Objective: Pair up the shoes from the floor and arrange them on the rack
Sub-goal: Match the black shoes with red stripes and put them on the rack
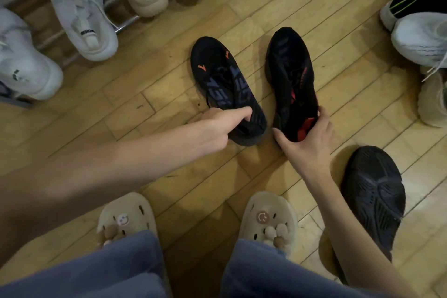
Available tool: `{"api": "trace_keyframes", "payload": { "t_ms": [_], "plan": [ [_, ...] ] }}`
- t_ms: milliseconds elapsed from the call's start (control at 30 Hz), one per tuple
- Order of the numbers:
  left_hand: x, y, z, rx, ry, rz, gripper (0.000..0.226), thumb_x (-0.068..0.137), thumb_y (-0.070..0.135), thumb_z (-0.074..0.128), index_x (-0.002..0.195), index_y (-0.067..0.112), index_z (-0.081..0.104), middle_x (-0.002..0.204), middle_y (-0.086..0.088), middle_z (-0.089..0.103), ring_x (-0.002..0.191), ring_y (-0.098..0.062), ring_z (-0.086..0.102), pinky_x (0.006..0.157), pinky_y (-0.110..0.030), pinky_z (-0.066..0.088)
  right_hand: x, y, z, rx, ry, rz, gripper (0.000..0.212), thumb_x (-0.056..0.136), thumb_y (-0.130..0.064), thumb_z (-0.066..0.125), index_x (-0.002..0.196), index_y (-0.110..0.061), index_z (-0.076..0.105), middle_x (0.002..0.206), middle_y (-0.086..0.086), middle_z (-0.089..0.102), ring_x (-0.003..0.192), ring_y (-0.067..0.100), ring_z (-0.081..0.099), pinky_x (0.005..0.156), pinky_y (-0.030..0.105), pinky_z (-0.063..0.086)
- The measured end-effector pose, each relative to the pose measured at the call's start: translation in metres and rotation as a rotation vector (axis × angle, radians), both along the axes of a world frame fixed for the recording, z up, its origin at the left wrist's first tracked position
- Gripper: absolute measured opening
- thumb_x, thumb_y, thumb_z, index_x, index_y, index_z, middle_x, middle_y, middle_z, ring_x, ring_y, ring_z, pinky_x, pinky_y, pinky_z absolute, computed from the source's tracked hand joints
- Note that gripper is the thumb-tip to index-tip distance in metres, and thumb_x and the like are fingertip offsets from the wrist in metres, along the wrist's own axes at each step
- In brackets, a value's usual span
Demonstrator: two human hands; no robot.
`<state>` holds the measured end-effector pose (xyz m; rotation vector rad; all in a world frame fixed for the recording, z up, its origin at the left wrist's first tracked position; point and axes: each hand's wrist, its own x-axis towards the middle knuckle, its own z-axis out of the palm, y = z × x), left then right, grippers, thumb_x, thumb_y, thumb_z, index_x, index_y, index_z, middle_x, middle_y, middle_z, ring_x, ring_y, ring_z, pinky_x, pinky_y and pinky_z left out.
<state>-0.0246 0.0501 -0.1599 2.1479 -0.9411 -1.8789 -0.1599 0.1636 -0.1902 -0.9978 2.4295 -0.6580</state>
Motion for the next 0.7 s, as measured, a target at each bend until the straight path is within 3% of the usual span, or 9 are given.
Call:
{"api": "trace_keyframes", "payload": {
  "t_ms": [67, 100, 167, 233, 300, 400, 533, 700],
  "plan": [
    [0.010, 0.000, 0.009, -0.011, 0.052, 0.040, 0.036, 0.063, 0.016, 0.072, 0.097, 0.014, 0.060, 0.104, -0.003, 0.063, 0.088, -0.018, 0.058, 0.061, -0.027, 0.049, 0.006, -0.007, -0.002, 0.078, 0.051, 0.009, 0.117, 0.067, -0.052, 0.079, 0.152, -0.017, 0.007, 0.142, 0.016, 0.032, 0.130, 0.034, 0.029, 0.110, 0.048, 0.032],
    [0.017, 0.000, 0.016, -0.017, 0.090, 0.060, 0.033, 0.067, 0.013, 0.070, 0.099, 0.014, 0.059, 0.105, -0.004, 0.062, 0.090, -0.019, 0.059, 0.064, -0.030, 0.053, 0.008, -0.011, -0.002, 0.113, 0.081, 0.001, 0.120, 0.066, -0.051, 0.081, 0.153, -0.018, 0.004, 0.143, 0.018, 0.031, 0.130, 0.036, 0.029, 0.110, 0.050, 0.030],
    [0.032, 0.001, 0.028, -0.081, 0.124, 0.072, 0.029, 0.074, 0.013, 0.067, 0.102, 0.013, 0.056, 0.107, -0.005, 0.061, 0.101, -0.021, 0.058, 0.082, -0.038, 0.055, 0.009, -0.019, 0.001, 0.146, 0.100, -0.030, 0.118, 0.067, -0.048, 0.081, 0.154, -0.021, 0.004, 0.142, 0.020, 0.032, 0.129, 0.040, 0.031, 0.109, 0.051, 0.030],
    [0.048, -0.001, 0.039, -0.199, 0.069, 0.046, 0.048, 0.082, 0.018, 0.064, 0.124, 0.007, 0.044, 0.112, -0.004, 0.053, 0.108, -0.020, 0.053, 0.093, -0.035, 0.048, 0.011, -0.026, 0.007, 0.116, 0.084, -0.048, 0.113, 0.068, -0.045, 0.079, 0.153, -0.025, 0.008, 0.139, 0.020, 0.034, 0.126, 0.039, 0.033, 0.108, 0.050, 0.030],
    [0.065, -0.007, 0.049, -0.332, -0.018, -0.029, 0.065, 0.085, 0.021, 0.063, 0.133, -0.001, 0.025, 0.117, -0.001, 0.041, 0.109, -0.018, 0.050, 0.085, -0.026, 0.045, 0.014, -0.031, 0.014, 0.040, 0.068, -0.072, 0.109, 0.067, -0.045, 0.077, 0.152, -0.025, 0.013, 0.136, 0.020, 0.037, 0.126, 0.038, 0.034, 0.107, 0.049, 0.030],
    [0.088, -0.014, 0.065, -0.496, -0.094, -0.111, 0.057, 0.081, 0.021, 0.068, 0.121, 0.003, 0.030, 0.101, 0.002, 0.045, 0.087, -0.003, 0.049, 0.063, -0.020, 0.039, 0.023, -0.036, 0.024, -0.078, 0.057, -0.096, 0.109, 0.066, -0.044, 0.077, 0.152, -0.023, 0.014, 0.134, 0.019, 0.039, 0.125, 0.036, 0.035, 0.106, 0.048, 0.031],
    [0.112, -0.016, 0.080, -0.668, -0.115, -0.178, 0.056, 0.080, 0.015, 0.070, 0.118, 0.010, 0.030, 0.095, 0.013, 0.042, 0.085, 0.005, 0.046, 0.068, -0.013, 0.039, 0.038, -0.042, 0.034, -0.190, 0.106, -0.081, 0.115, 0.062, -0.044, 0.079, 0.152, -0.021, 0.012, 0.132, 0.016, 0.041, 0.122, 0.034, 0.037, 0.105, 0.049, 0.033],
    [0.126, -0.020, 0.093, -0.706, -0.082, -0.151, 0.056, 0.080, 0.014, 0.071, 0.116, 0.018, 0.029, 0.096, 0.018, 0.042, 0.085, 0.007, 0.045, 0.066, -0.010, 0.035, 0.051, -0.050, 0.049, -0.302, 0.172, -0.074, 0.116, 0.062, -0.041, 0.081, 0.153, -0.015, 0.015, 0.131, 0.015, 0.043, 0.120, 0.031, 0.038, 0.103, 0.042, 0.029]
  ]
}}
